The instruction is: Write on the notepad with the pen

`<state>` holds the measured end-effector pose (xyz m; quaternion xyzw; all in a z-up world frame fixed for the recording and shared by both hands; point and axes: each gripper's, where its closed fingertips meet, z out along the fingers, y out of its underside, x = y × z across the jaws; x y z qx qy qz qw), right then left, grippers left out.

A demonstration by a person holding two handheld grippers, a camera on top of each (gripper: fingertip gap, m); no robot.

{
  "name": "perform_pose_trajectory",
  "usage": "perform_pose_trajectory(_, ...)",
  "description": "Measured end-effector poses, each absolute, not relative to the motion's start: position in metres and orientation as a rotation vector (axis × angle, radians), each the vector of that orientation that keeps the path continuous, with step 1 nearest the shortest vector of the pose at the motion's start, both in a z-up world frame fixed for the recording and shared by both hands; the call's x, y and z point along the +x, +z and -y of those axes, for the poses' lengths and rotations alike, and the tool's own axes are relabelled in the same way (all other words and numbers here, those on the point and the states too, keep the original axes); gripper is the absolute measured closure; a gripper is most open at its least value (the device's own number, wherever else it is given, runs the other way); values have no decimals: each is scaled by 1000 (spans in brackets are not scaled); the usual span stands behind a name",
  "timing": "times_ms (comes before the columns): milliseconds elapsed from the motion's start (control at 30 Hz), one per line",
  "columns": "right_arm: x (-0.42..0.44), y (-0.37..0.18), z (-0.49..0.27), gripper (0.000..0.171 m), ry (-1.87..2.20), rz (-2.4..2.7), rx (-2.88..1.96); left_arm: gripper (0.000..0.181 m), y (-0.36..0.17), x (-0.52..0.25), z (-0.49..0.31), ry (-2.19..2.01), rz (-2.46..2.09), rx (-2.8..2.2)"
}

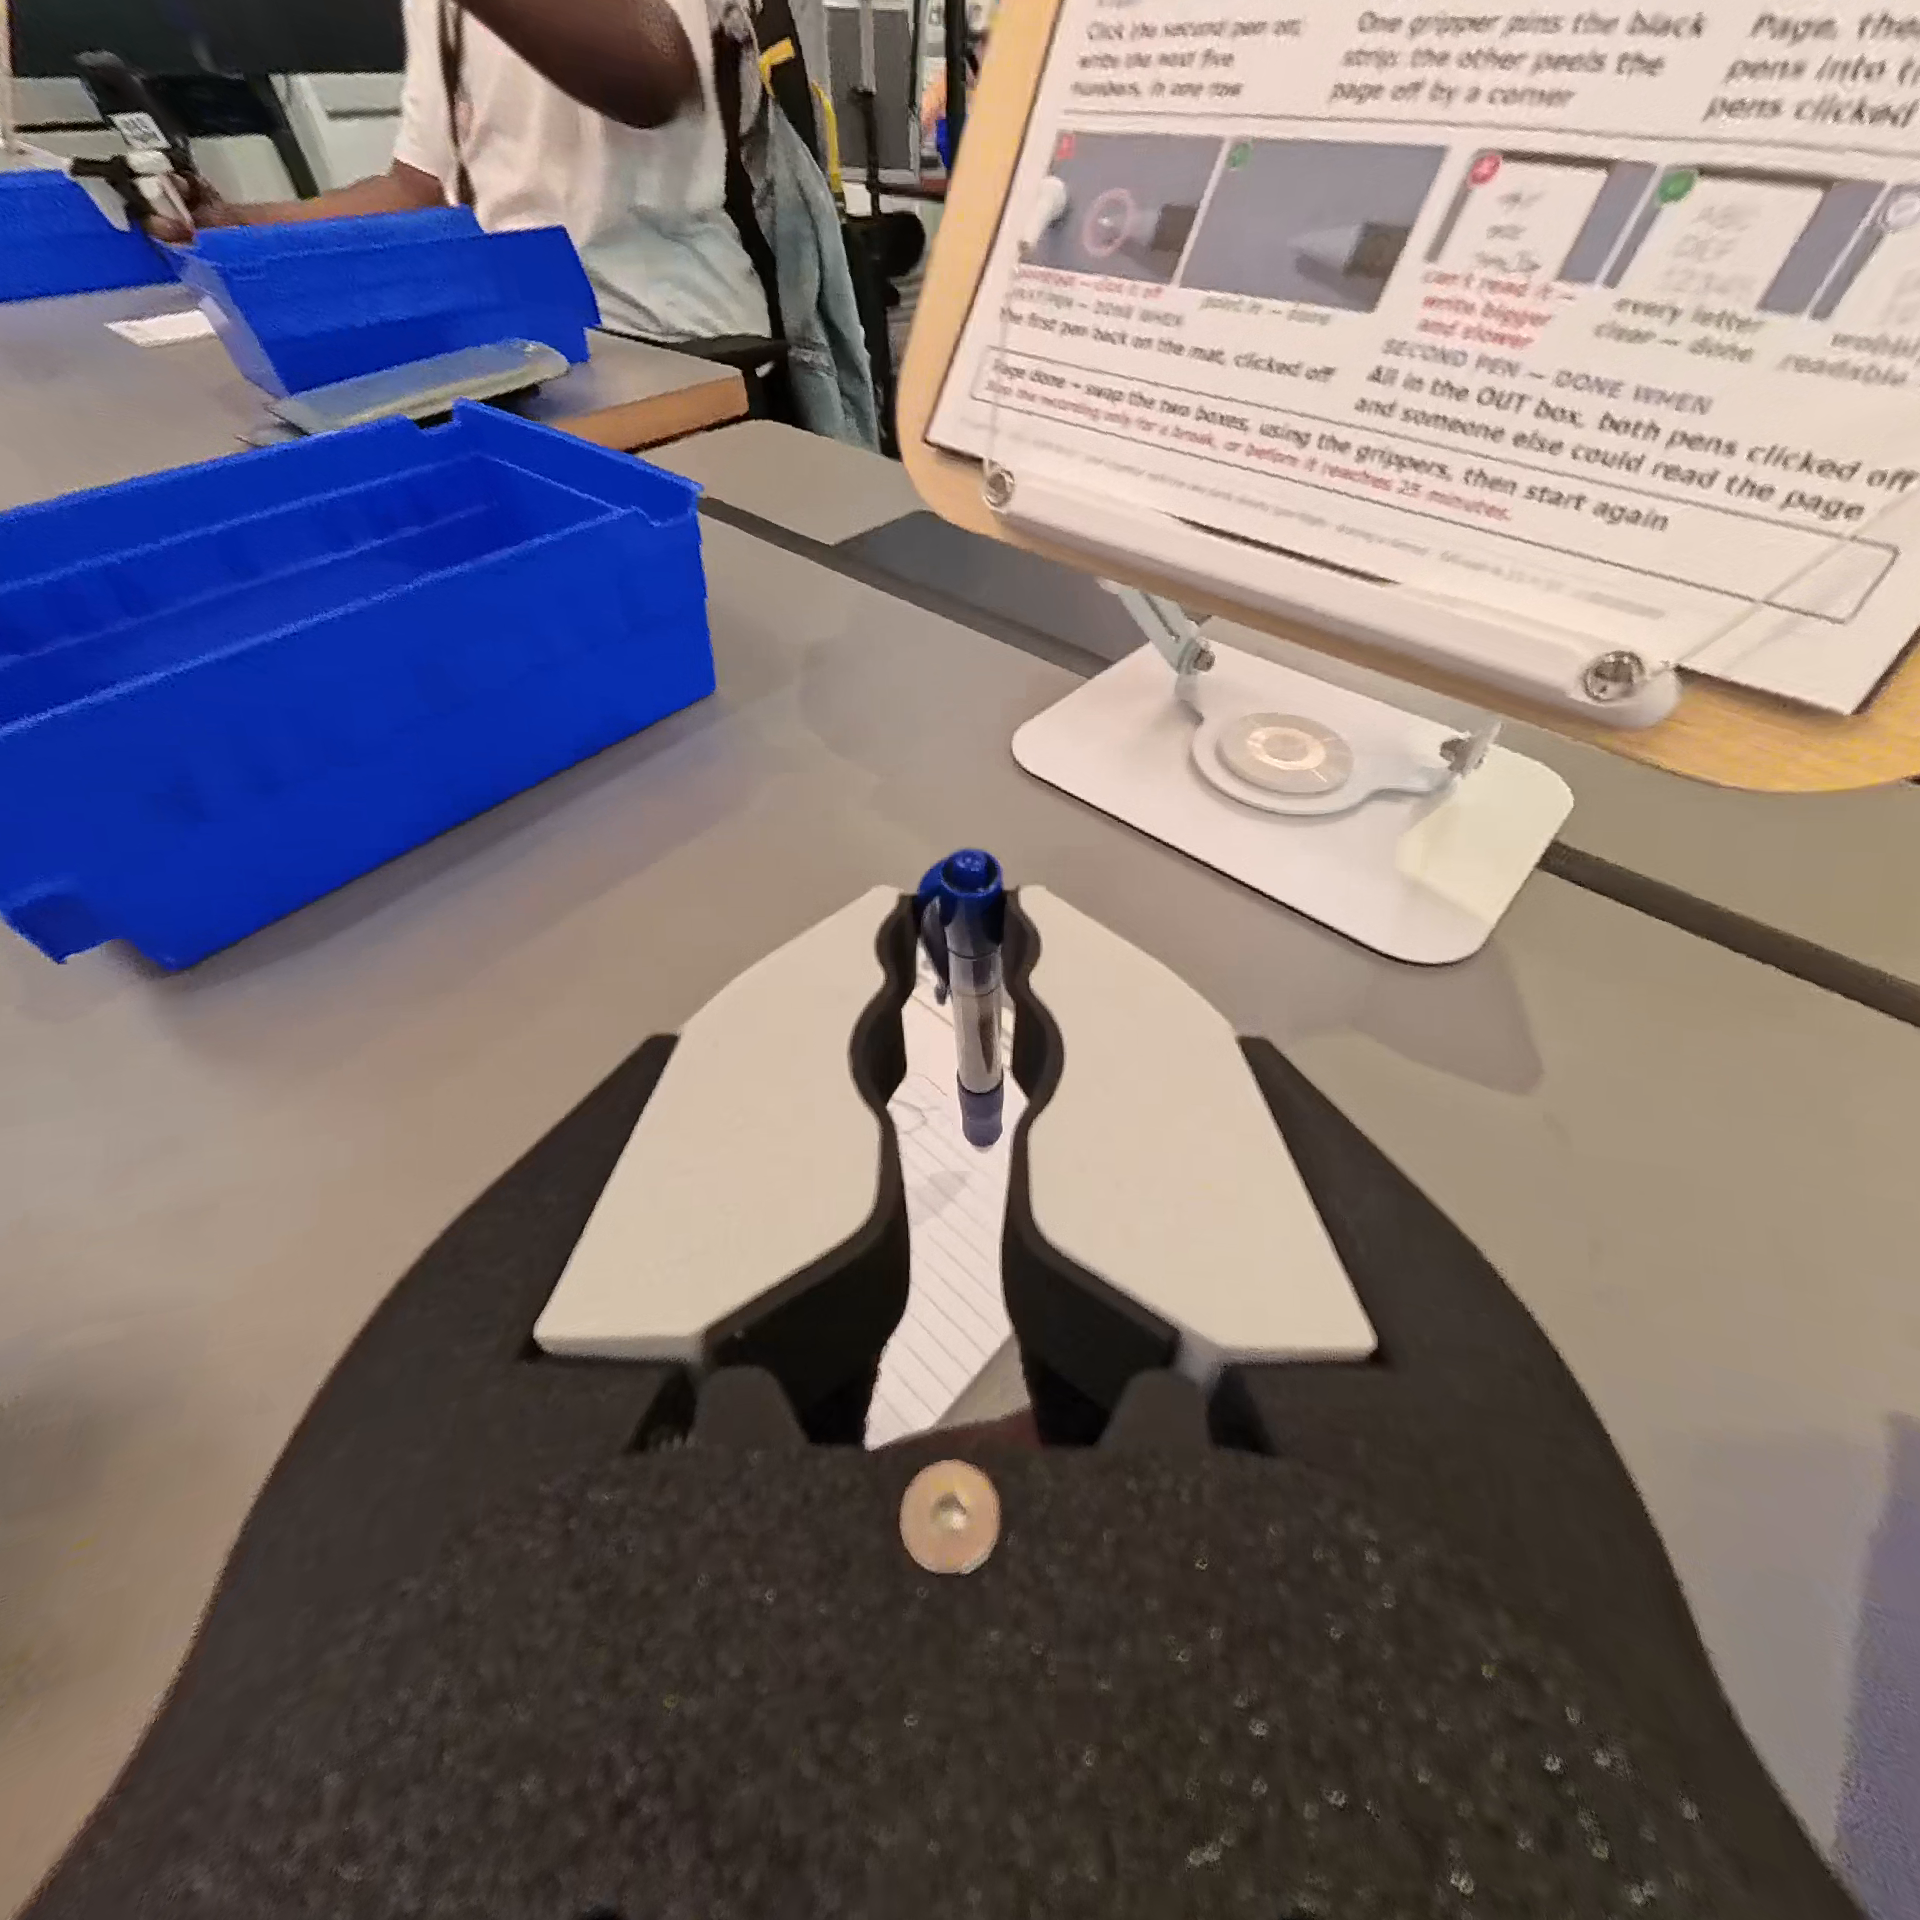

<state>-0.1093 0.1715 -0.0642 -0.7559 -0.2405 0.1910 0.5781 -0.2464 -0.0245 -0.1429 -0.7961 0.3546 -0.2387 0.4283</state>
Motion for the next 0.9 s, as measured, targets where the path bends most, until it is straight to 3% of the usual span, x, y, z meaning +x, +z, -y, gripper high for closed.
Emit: perform_pose_trajectory(900,-110,-74,-187,156,424,520,-1766,122,-148,-249,22,-601,-880,-2007)
